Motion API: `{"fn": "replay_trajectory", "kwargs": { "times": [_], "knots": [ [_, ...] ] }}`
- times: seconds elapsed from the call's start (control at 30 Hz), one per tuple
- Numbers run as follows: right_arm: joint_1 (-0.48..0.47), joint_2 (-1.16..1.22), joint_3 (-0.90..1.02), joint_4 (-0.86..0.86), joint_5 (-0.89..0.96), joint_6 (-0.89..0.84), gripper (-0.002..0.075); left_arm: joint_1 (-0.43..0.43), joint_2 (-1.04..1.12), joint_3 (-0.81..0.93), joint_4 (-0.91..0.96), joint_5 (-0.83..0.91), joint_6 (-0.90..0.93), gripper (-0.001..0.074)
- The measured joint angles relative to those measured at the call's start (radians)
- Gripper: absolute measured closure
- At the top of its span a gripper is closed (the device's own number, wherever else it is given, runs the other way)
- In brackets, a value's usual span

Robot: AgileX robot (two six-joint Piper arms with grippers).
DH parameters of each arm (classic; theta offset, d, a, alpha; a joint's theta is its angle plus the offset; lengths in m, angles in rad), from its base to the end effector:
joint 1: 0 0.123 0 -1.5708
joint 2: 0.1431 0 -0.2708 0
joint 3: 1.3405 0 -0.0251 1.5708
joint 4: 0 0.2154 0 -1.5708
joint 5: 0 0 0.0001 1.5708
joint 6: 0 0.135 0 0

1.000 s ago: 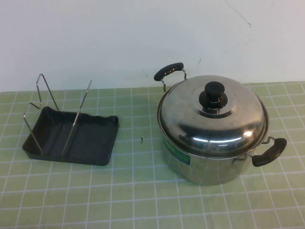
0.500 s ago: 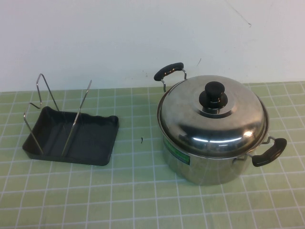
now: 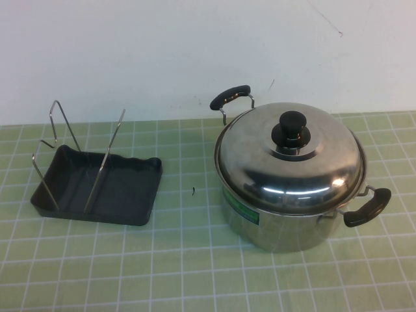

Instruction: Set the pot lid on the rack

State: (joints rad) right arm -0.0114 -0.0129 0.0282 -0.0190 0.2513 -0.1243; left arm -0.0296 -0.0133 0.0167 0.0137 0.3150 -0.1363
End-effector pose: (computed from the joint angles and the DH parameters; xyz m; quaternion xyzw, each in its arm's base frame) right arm 0.0773 -0.0015 0.1745 -0.0488 0.7660 -0.0511 0.6389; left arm 0.0754 -0.0017 0.1701 -0.0380 0.7830 -0.0458 0.6191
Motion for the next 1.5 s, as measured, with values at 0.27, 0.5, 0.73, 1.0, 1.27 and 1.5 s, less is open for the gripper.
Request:
{"fn": "replay_trajectory", "kwargs": {
  "times": [0.27,0.5,0.73,1.0,1.27,1.5],
  "knots": [
    [0.000,0.000,0.000,0.000,-0.015,0.000,0.0727,0.000,0.000,0.000,0.005,-0.005,0.000,0.0737],
    [0.000,0.000,0.000,0.000,-0.155,0.000,0.0727,0.000,0.000,0.004,0.105,-0.296,0.000,0.0737],
    [0.000,0.000,0.000,0.000,-0.563,0.000,0.0727,0.000,0.000,0.004,0.121,-0.688,0.002,0.0737],
    [0.000,-0.002,0.000,0.011,-0.832,-0.016,0.0727,0.000,0.000,0.004,0.126,-0.871,0.002,0.0737],
    [0.000,-0.002,-0.107,-0.001,-0.582,-0.007,0.0727,0.000,0.000,-0.101,0.166,-0.765,-0.036,0.0737],
    [0.000,0.151,-0.301,-0.112,-0.461,0.026,0.0727,0.000,0.074,-0.237,0.179,-0.667,-0.087,0.0737]
  ]
}}
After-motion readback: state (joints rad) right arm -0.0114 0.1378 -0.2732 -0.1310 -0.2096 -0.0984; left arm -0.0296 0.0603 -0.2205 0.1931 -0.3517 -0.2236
